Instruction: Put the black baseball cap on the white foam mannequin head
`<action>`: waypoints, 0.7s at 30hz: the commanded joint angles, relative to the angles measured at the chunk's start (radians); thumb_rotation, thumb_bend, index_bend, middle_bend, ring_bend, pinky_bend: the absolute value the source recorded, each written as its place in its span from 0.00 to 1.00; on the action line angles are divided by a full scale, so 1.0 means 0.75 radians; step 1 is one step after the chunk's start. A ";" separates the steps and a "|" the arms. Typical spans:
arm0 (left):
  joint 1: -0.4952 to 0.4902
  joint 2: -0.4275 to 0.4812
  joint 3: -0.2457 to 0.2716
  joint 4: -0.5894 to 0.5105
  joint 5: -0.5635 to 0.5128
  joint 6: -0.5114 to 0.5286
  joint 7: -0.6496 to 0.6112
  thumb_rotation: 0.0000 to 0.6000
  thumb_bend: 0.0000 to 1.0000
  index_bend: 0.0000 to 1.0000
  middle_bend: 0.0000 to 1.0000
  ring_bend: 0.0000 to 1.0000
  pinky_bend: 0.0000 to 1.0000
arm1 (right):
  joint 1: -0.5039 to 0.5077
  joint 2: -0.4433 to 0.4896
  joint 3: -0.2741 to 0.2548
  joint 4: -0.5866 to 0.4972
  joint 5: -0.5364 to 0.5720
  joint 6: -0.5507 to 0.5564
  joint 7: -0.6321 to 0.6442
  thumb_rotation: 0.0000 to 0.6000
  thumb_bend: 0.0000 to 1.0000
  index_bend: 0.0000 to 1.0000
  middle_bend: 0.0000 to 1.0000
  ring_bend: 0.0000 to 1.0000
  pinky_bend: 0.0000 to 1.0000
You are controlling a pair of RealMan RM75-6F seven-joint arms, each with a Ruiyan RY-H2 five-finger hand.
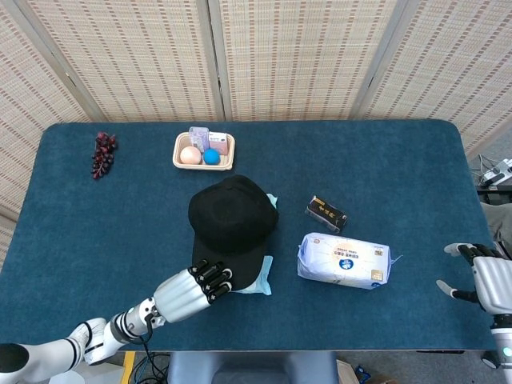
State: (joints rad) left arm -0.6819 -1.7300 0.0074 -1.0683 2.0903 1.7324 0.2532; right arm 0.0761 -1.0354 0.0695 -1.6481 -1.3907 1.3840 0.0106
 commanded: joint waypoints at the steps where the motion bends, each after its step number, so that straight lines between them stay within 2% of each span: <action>1: 0.010 0.001 0.005 0.005 -0.007 0.007 -0.005 1.00 0.36 0.21 0.50 0.43 0.69 | 0.000 0.000 0.000 -0.001 0.001 -0.001 -0.002 1.00 0.00 0.36 0.40 0.30 0.33; 5: 0.020 0.001 0.020 0.012 -0.003 0.026 -0.041 1.00 0.19 0.11 0.49 0.43 0.70 | 0.001 -0.002 0.001 -0.001 0.005 -0.003 -0.005 1.00 0.00 0.36 0.40 0.30 0.33; 8: 0.026 -0.002 0.028 0.022 0.001 0.037 -0.057 1.00 0.09 0.08 0.49 0.43 0.70 | 0.002 -0.002 0.001 -0.001 0.006 -0.005 -0.008 1.00 0.00 0.36 0.40 0.30 0.33; 21: 0.067 -0.007 0.051 0.031 -0.009 0.053 -0.067 1.00 0.03 0.07 0.42 0.43 0.70 | 0.001 -0.002 0.002 -0.001 0.008 -0.004 -0.007 1.00 0.00 0.36 0.40 0.30 0.33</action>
State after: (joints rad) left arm -0.6342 -1.7352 0.0441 -1.0451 2.0842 1.7717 0.2020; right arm 0.0773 -1.0370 0.0709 -1.6486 -1.3846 1.3808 0.0053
